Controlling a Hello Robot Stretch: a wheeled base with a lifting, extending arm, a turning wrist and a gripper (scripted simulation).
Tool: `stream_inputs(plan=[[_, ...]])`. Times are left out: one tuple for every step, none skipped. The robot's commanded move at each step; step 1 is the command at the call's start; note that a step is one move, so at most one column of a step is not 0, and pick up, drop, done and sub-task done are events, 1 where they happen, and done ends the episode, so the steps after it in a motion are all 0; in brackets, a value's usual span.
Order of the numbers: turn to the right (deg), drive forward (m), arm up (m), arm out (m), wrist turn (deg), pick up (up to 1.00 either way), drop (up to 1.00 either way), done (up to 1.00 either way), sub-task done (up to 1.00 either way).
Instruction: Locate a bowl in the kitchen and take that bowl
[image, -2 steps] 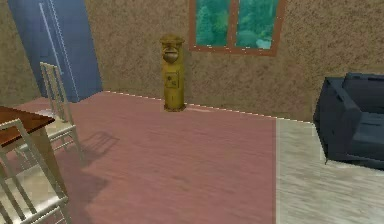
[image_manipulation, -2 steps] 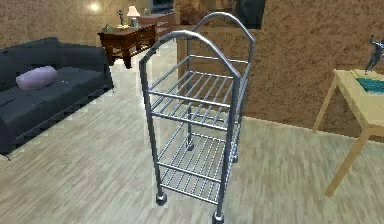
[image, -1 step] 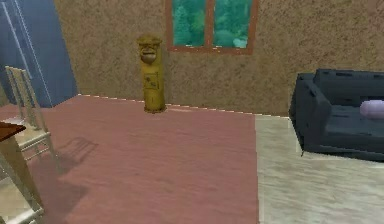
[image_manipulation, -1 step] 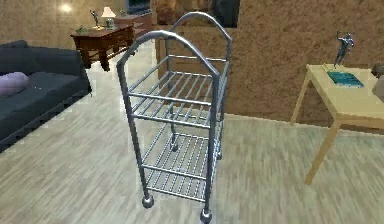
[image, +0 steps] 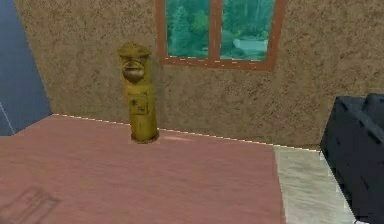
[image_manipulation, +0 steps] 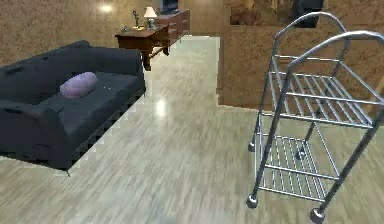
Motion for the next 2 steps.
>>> stream_inputs(plan=[[-45.0,0.0,0.0,0.0,0.0,0.0,0.0,0.0,0.0],[-3.0,0.0,0.0,0.0,0.0,0.0,0.0,0.0,0.0]])
